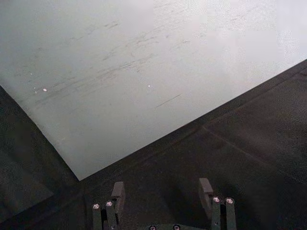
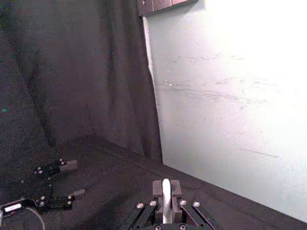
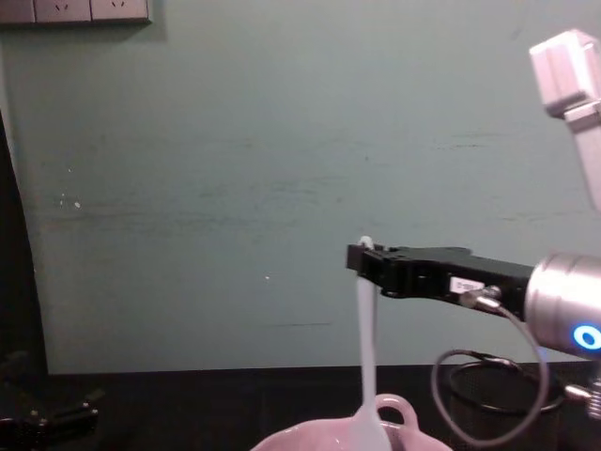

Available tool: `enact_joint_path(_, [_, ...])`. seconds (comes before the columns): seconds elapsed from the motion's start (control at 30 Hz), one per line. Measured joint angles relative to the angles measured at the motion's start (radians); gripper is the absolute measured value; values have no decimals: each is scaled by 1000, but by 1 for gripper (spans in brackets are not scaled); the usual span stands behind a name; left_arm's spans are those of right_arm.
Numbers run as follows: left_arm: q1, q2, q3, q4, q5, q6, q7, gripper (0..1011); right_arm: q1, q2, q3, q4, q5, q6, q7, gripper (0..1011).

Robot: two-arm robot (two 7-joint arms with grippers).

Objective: Use the one hand to pick up the spoon and stir the clear water in the bowl.

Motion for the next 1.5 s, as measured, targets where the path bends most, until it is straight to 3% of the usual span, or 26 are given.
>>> enact_joint_path(0.37, [0, 0, 0, 0, 0, 0, 0, 1011, -93, 45, 20, -125, 13, 28, -10, 108])
enact_joint_path(0.5, [0, 0, 0, 0, 0, 0, 0, 1011, -129, 43, 2, -168, 16, 33, -13, 108])
enact_joint_path(0.67, [0, 0, 0, 0, 0, 0, 0, 1011, -134, 25, -26, -178, 14, 31, -11, 108])
enact_joint_path(0.93, [0, 0, 0, 0, 0, 0, 0, 1011, -86, -18, -64, -123, 6, 17, 7, 108])
enact_joint_path(1.07, [0, 0, 0, 0, 0, 0, 0, 1011, -39, -45, -75, -58, -2, 2, 17, 108])
enact_joint_path(1.3, [0, 0, 0, 0, 0, 0, 0, 1011, 10, -63, -63, 21, -3, -16, 19, 109])
enact_joint_path(1.5, [0, 0, 0, 0, 0, 0, 0, 1011, 15, -44, -28, 30, -5, -20, 10, 108])
